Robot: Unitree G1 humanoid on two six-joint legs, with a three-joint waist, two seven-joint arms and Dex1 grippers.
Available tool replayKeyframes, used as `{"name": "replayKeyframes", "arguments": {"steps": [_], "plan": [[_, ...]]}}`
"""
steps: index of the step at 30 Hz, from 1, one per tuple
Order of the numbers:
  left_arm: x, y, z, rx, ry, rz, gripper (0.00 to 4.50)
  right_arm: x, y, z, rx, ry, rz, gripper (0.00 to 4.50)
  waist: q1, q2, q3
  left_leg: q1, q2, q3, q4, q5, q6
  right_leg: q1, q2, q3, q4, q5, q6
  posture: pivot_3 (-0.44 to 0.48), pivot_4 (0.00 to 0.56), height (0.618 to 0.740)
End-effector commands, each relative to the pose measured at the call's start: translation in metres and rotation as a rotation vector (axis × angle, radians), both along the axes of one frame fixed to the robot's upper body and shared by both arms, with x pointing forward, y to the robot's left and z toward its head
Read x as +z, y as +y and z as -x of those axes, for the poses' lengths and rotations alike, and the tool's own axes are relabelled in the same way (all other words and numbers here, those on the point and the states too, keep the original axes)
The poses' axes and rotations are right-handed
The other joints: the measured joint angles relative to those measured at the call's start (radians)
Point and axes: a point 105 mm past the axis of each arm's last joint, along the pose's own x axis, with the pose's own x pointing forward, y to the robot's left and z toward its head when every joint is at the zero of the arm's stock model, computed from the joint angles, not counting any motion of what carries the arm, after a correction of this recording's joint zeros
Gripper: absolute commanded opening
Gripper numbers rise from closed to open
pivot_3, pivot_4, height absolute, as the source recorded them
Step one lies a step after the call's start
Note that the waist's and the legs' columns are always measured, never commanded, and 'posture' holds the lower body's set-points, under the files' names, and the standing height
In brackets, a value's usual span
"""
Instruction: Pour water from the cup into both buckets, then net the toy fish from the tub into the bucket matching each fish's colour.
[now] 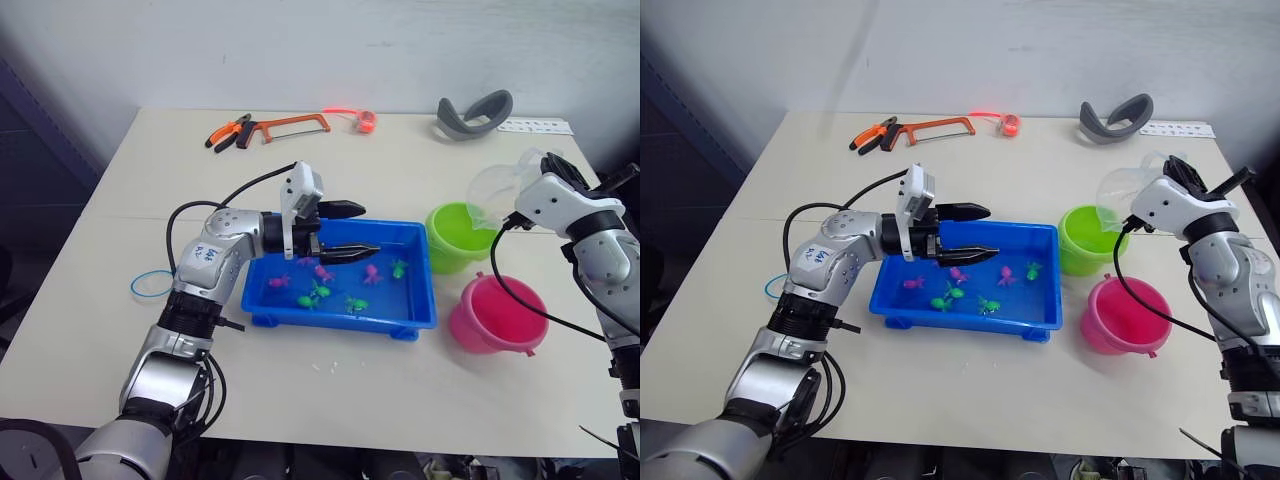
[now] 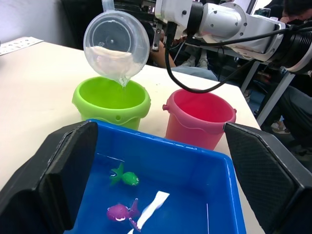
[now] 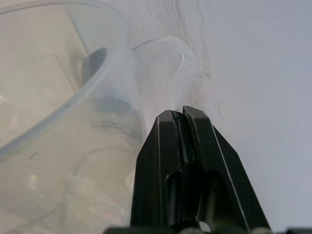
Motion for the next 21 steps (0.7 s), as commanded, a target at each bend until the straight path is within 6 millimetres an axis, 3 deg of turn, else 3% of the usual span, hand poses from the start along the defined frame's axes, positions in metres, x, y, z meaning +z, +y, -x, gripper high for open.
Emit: {"name": "replayKeyframes", "arguments": {"steps": [1,21], "plan": [[0.008,-0.002,0.003,-0.015,-0.033,0.017,4.5,0.022,0.011,0.004,0.025,-0.082,0.146,0.01,0.0,0.0,0.0,0.0,0.0,0.0,0.0,0.0,0.0,0.0,0.0,0.0,0.0,0.0,0.0,0.0,0.15,0.74],[0.009,-0.004,0.003,-0.021,-0.044,0.019,4.5,0.029,0.037,0.014,0.07,-0.202,0.538,0.01,0.0,0.0,0.0,0.0,0.0,0.0,0.002,0.0,0.0,0.0,0.0,0.0,0.002,0.0,0.0,0.0,0.15,0.74]]}}
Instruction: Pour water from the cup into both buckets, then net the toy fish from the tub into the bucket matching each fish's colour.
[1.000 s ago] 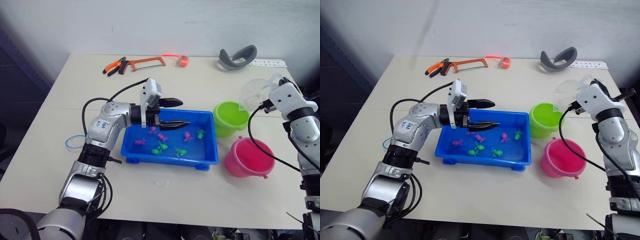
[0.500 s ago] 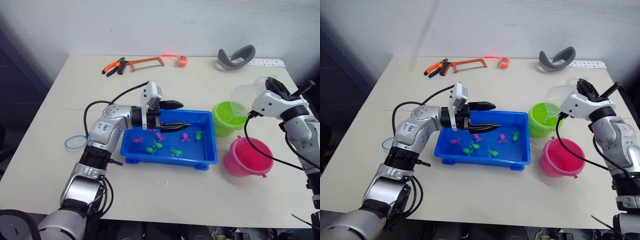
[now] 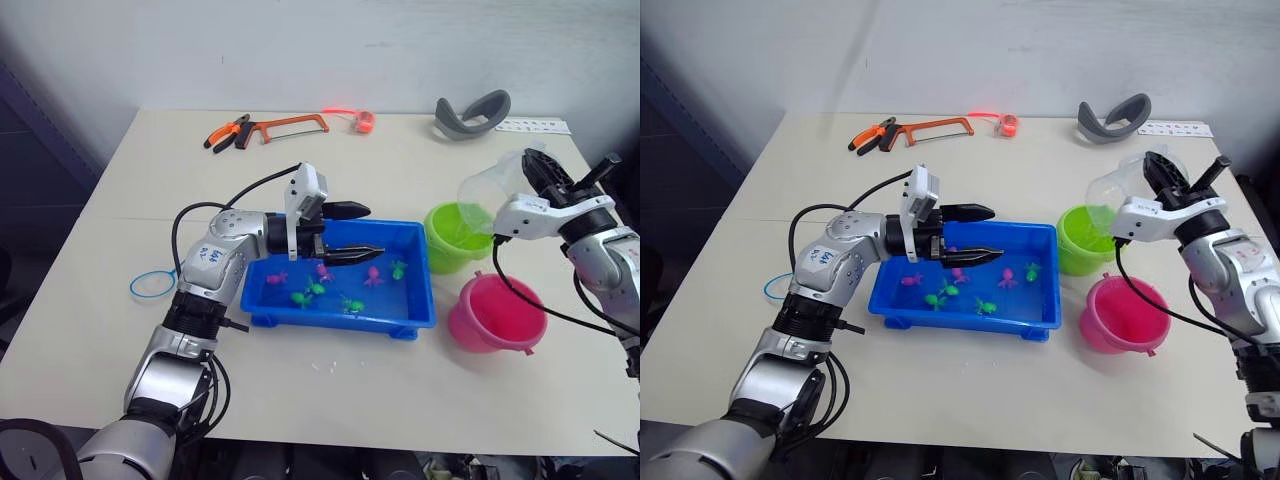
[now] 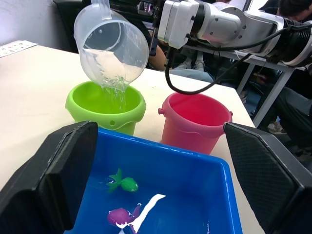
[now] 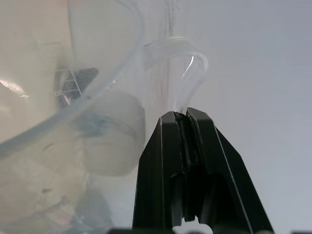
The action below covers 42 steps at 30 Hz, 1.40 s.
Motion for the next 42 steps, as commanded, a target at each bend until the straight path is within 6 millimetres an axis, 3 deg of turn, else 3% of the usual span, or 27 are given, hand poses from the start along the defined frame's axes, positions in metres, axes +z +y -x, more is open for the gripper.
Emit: {"name": "replayKeyframes", "arguments": {"steps": [1,10,13,15,18,27,33,37,42], "plan": [[0.01,0.001,0.001,-0.005,-0.042,0.01,4.5,0.02,0.013,0.007,0.048,-0.102,0.08,0.01,-0.001,0.0,0.0,0.0,0.0,0.0,0.0,0.0,0.0,0.0,0.0,0.0,0.0,0.0,0.0,0.0,0.15,0.74],[0.012,-0.001,0.003,-0.016,-0.035,0.022,4.5,0.021,0.018,0.01,0.055,-0.144,0.174,0.01,0.0,0.0,0.0,0.0,0.0,0.0,0.0,0.0,0.0,0.0,0.0,0.0,0.001,0.0,0.0,0.0,0.15,0.74],[0.011,-0.001,0.004,-0.016,-0.032,0.024,4.5,0.025,0.008,0.008,0.027,-0.142,0.078,0.01,0.0,0.0,0.0,0.0,0.0,0.0,0.001,0.0,0.0,0.0,0.0,0.0,0.001,0.0,0.0,0.0,0.15,0.74],[0.012,-0.002,0.005,-0.019,-0.028,0.029,4.5,0.031,-0.004,0.008,0.013,-0.153,-0.096,0.01,0.0,0.0,0.0,0.0,0.0,0.0,0.001,0.0,0.0,0.0,0.0,0.0,0.001,0.0,0.0,0.0,0.15,0.74],[0.017,-0.004,0.007,-0.031,-0.012,0.055,4.5,0.034,-0.005,0.01,0.021,-0.142,-0.126,0.01,0.0,0.0,0.0,0.0,0.0,0.0,0.001,0.0,0.0,0.0,0.0,0.0,0.001,0.0,0.0,0.0,0.15,0.74],[0.022,-0.01,0.01,-0.059,-0.013,0.064,4.5,0.015,-0.04,0.012,-0.035,-0.05,-0.676,0.01,0.001,0.0,0.0,0.0,0.0,0.0,0.002,0.0,0.0,0.001,0.001,0.0,0.002,0.0,0.0,0.0,0.15,0.74],[0.023,-0.016,0.02,-0.119,0.005,0.078,4.5,0.0,-0.055,0.024,0.04,0.025,-1.263,0.01,0.003,0.0,0.0,0.0,0.001,-0.001,0.002,0.0,0.0,0.001,0.001,-0.001,0.002,0.0,0.0,0.0,0.15,0.74],[0.03,-0.019,0.031,-0.193,0.021,0.101,4.5,-0.003,-0.07,0.054,0.123,-0.04,-1.698,0.01,0.003,0.0,0.0,0.0,0.001,-0.002,0.002,0.0,0.0,0.001,0.001,0.0,0.002,0.0,0.0,0.0,0.15,0.74],[0.037,-0.022,0.046,-0.297,0.038,0.112,4.5,-0.009,-0.096,0.105,0.075,-0.153,-1.884,0.01,0.011,0.0,0.0,-0.001,0.0,-0.003,0.002,0.0,0.0,0.001,-0.001,0.0,0.002,0.0,0.0,0.0,0.15,0.74]]}}
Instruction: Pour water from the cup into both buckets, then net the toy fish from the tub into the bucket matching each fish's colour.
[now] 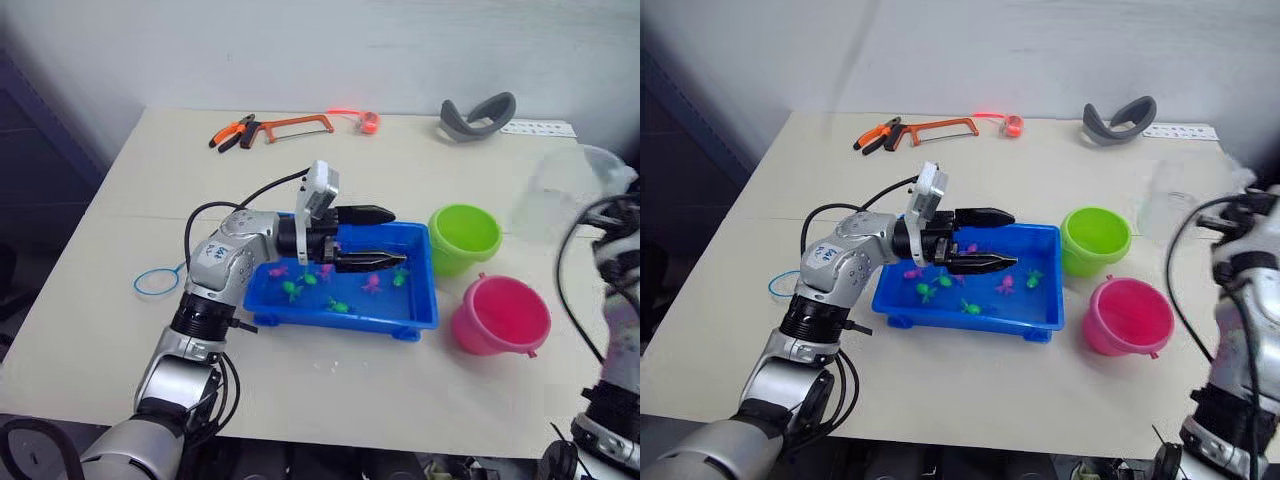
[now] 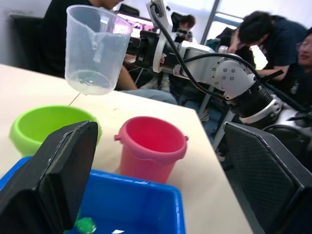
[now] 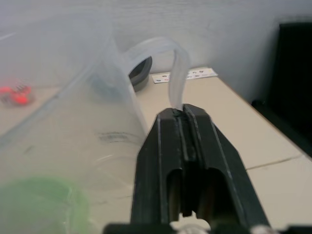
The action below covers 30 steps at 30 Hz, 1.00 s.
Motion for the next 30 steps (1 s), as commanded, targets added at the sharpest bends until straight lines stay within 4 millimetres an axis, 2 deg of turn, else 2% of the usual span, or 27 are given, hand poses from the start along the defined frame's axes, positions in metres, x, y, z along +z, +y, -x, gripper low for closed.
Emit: {"name": "replayKeyframes", "arguments": {"steps": [1,5,9,13,17,22,26,30], "plan": [[0.022,-0.005,0.022,-0.129,-0.049,0.039,4.5,0.01,-0.018,0.048,-0.084,-0.061,-0.065,0.01,0.005,0.0,0.0,0.0,0.0,0.0,0.0,0.0,0.0,0.0,0.0,0.0,0.0,0.0,0.0,0.0,0.15,0.74],[0.026,-0.005,0.032,-0.194,-0.045,0.039,4.5,-0.015,-0.025,0.084,-0.145,-0.03,-0.155,0.01,0.01,0.0,0.0,0.0,0.0,0.0,-0.002,0.0,0.0,0.001,0.001,0.001,-0.002,0.0,0.0,0.0,0.15,0.74],[0.025,-0.005,0.036,-0.243,-0.035,0.026,4.5,-0.043,-0.027,0.104,-0.206,0.035,-0.168,0.01,-0.006,0.001,0.0,0.002,0.0,0.002,-0.002,0.0,0.0,0.001,0.002,0.003,-0.001,0.0,0.0,0.0,0.15,0.74],[0.027,-0.007,0.034,-0.252,-0.041,0.018,4.5,-0.064,-0.036,0.119,-0.287,0.058,-0.176,0.01,-0.007,0.001,-0.001,0.003,0.001,0.003,-0.002,0.0,0.0,0.001,0.003,0.005,-0.002,0.0,0.0,0.0,0.15,0.74],[0.028,-0.008,0.033,-0.268,-0.044,0.001,4.5,-0.081,-0.045,0.124,-0.326,0.084,-0.156,0.01,-0.006,0.001,-0.001,0.003,0.0,0.003,-0.002,0.0,0.0,0.001,0.002,0.005,-0.004,0.0,0.0,0.0,0.15,0.74],[0.028,-0.006,0.036,-0.288,-0.043,-0.009,4.5,-0.097,-0.05,0.119,-0.335,0.105,-0.121,0.01,-0.007,0.002,-0.001,0.003,0.0,0.003,-0.002,0.0,0.0,0.001,0.003,0.005,-0.004,0.0,0.0,0.0,0.15,0.74],[0.024,-0.006,0.039,-0.296,-0.039,-0.023,4.5,-0.121,-0.057,0.117,-0.365,0.128,-0.137,0.01,-0.006,0.002,-0.001,0.003,0.0,0.003,-0.002,0.0,0.0,0.001,0.002,0.005,-0.004,0.0,0.0,0.0,0.15,0.74],[0.023,-0.005,0.04,-0.298,-0.034,-0.044,4.5,-0.13,-0.058,0.115,-0.368,0.139,-0.095,0.01,-0.006,0.002,-0.001,0.003,0.0,0.003,-0.002,0.0,0.0,0.001,0.002,0.005,-0.005,0.0,0.0,0.0,0.15,0.74]]}}
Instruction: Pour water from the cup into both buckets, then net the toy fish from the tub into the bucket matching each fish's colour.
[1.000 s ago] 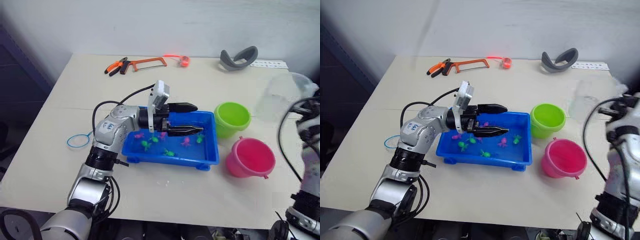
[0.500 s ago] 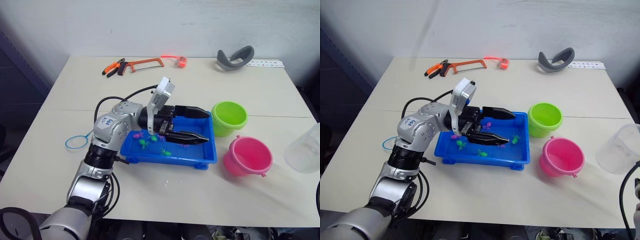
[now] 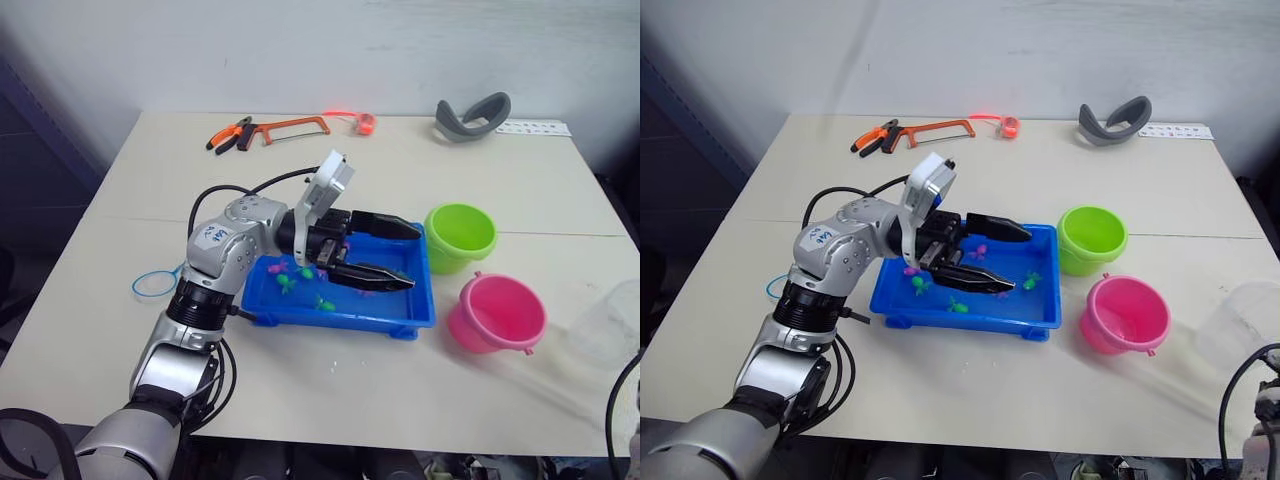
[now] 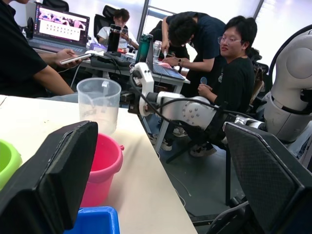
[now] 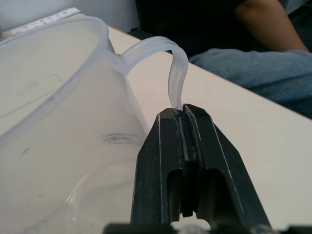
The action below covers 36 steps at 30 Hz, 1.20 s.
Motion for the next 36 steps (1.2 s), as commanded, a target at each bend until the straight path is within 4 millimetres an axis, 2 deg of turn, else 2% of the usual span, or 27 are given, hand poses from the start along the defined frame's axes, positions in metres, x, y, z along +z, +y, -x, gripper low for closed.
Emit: {"name": "replayKeyframes", "arguments": {"steps": [1,4,5,7,9,14,18,21,25,27,30,33,36], "plan": [[0.006,0.0,0.01,-0.036,-0.04,-0.007,4.5,0.007,-0.004,0.006,-0.023,-0.025,0.076,0.01,0.0,0.0,0.0,0.0,0.0,0.0,0.0,0.0,0.0,0.0,0.0,0.0,0.0,0.0,0.0,0.0,0.15,0.74],[0.005,0.002,0.011,-0.036,-0.04,-0.025,4.5,-0.002,-0.005,0.01,-0.034,-0.006,0.069,0.01,0.0,0.0,0.0,0.0,0.0,0.0,0.0,0.0,0.0,0.0,0.0,0.0,-0.001,0.0,0.0,0.0,0.15,0.74],[0.005,0.002,0.011,-0.034,-0.039,-0.029,4.5,-0.007,-0.005,0.014,-0.039,0.012,0.062,0.31,0.0,0.0,0.0,0.0,0.0,0.0,0.0,0.0,0.0,0.0,0.0,0.0,-0.001,0.0,0.0,0.0,0.15,0.74],[0.005,0.002,0.012,-0.033,-0.038,-0.032,4.5,-0.011,-0.004,0.02,-0.043,0.026,0.053,1.01,0.001,0.0,0.0,0.0,0.0,0.0,0.0,0.0,0.0,0.0,0.0,0.0,-0.001,0.0,0.0,0.0,0.15,0.74],[0.005,0.002,0.011,-0.03,-0.037,-0.033,4.5,-0.013,-0.001,0.03,-0.046,0.052,0.067,1.96,0.001,0.0,0.0,0.0,0.0,-0.001,-0.001,0.0,0.0,0.0,0.0,-0.001,-0.002,0.0,0.0,0.0,0.15,0.74],[0.004,0.001,0.009,-0.024,-0.036,-0.028,4.5,0.004,0.014,0.067,-0.029,0.144,0.19,4.42,0.005,0.006,-0.003,0.0,0.0,0.0,-0.002,0.0,0.0,0.0,0.0,0.0,-0.002,0.0,0.0,0.0,0.15,0.74],[0.002,0.002,0.005,-0.007,-0.023,-0.016,4.5,0.033,0.027,0.097,0.035,0.192,0.266,4.47,0.004,0.007,-0.004,0.0,0.0,-0.001,-0.005,0.0,-0.001,0.001,0.0,-0.001,-0.005,0.0,0.0,0.0,0.15,0.74],[0.0,0.001,0.001,0.006,-0.006,-0.008,4.5,0.054,0.04,0.099,0.148,0.194,0.265,4.47,0.0,0.006,-0.004,0.002,0.0,0.0,-0.006,0.0,-0.001,0.002,0.0,0.0,-0.006,0.0,0.0,0.0,0.15,0.74],[-0.002,0.004,-0.005,0.03,0.013,0.012,4.5,0.09,0.077,0.076,0.507,0.172,0.268,4.47,-0.005,0.005,-0.003,0.008,0.0,0.003,-0.009,0.0,-0.001,0.006,0.0,0.002,-0.007,0.0,0.0,0.0,0.15,0.74],[-0.003,0.007,-0.007,0.041,0.016,0.012,4.5,0.106,0.089,0.063,0.644,0.164,0.278,4.47,-0.006,0.001,-0.001,0.015,0.0,0.004,-0.012,0.0,-0.001,0.014,0.001,0.002,-0.01,0.0,0.0,0.0,0.15,0.74],[-0.005,0.014,-0.01,0.069,0.022,0.008,4.5,0.13,0.113,0.039,0.863,0.128,0.278,4.47,-0.002,-0.001,0.0,0.017,0.001,0.002,-0.012,0.0,-0.001,0.018,0.002,0.002,-0.013,0.0,0.0,0.0,0.15,0.74],[-0.008,0.027,-0.013,0.132,-0.011,-0.003,4.5,0.155,0.157,0.01,1.181,0.068,0.318,4.47,0.0,-0.004,0.001,0.016,0.002,0.001,-0.012,-0.001,-0.001,0.018,0.002,0.0,-0.014,0.0,0.0,0.0,0.15,0.74],[-0.013,0.044,-0.016,0.216,-0.009,-0.028,4.5,0.162,0.192,-0.009,1.409,0.078,0.34,4.47,0.003,-0.006,0.003,0.015,0.002,0.0,-0.011,-0.001,0.0,0.018,0.002,-0.001,-0.015,0.0,0.0,0.0,0.15,0.74]]}}
